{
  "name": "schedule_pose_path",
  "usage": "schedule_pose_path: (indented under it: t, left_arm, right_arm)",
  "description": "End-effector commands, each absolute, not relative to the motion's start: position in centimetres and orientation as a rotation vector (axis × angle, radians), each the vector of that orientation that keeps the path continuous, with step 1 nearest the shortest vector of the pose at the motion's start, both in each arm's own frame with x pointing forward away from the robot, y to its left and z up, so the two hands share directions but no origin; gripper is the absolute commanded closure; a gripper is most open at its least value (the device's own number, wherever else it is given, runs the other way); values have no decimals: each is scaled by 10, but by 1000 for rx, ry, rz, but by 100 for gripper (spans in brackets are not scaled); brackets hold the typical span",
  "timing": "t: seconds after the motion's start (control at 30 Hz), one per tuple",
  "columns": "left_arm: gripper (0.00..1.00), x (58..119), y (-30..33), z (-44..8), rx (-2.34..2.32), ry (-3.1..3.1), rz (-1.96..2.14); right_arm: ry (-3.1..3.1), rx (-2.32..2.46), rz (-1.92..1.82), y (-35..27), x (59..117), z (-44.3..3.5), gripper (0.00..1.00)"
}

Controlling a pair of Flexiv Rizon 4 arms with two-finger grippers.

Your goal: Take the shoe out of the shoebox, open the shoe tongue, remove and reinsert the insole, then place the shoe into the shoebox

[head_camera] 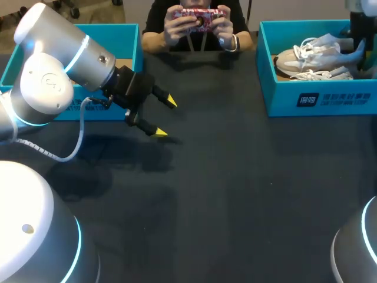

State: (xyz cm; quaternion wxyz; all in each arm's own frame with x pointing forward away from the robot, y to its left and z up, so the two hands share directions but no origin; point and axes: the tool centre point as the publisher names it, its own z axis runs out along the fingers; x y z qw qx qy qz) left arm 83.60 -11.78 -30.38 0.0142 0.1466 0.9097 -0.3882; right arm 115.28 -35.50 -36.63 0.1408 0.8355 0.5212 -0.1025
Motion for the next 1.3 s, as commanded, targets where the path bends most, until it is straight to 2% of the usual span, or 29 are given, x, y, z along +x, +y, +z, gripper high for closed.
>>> schedule_pose_path:
  t: [0.03, 0.07, 0.1, 0.23, 0.27, 0.33, 0.4, 0.53, 0.7, 0.77, 0.97, 1.3]
  left_arm:
    - [0, 836, -118, -304, 456, 2834, -1204]
    - [0, 836, -118, -304, 456, 2834, -1204]
    - [0, 836, -118, -304, 456, 2834, -1204]
    - [0, 836, -118, -304, 456, 2834, -1204]
    - [0, 836, -118, -304, 456, 2834, -1204]
    - [0, 836, -118, -304, 456, 2834, -1204]
    - [0, 836, -118, -304, 456, 2834, -1204]
    - [0, 836, -118, -304, 456, 2834, -1204]
    - [0, 836, -118, -304, 456, 2834, -1204]
    - [0, 836, -118, -304, 456, 2834, -1204]
    - [0, 836, -118, -304, 456, 2834, -1204]
    - [0, 836, -118, -304, 456, 2834, -1204]
  right_arm:
    - [1502, 2435, -311, -357, 1163, -375, 100]
    - [1500, 2443, -308, -357, 1163, -375, 95]
    - [1501, 2445, -307, -357, 1163, -376, 83]
    - [1494, 2451, -298, -356, 1163, -376, 71]
    - [1492, 2452, -294, -356, 1163, -374, 61]
    - [1489, 2452, -286, -355, 1162, -370, 54]
    - [1487, 2451, -281, -353, 1162, -367, 53]
    - [1488, 2449, -265, -349, 1159, -358, 43]
    - [1495, 2441, -243, -341, 1153, -342, 19]
    - [1499, 2435, -234, -338, 1150, -335, 17]
    - [1511, 2445, -163, -327, 1142, -313, 0]
    - [1536, 2438, -103, -302, 1125, -289, 0]
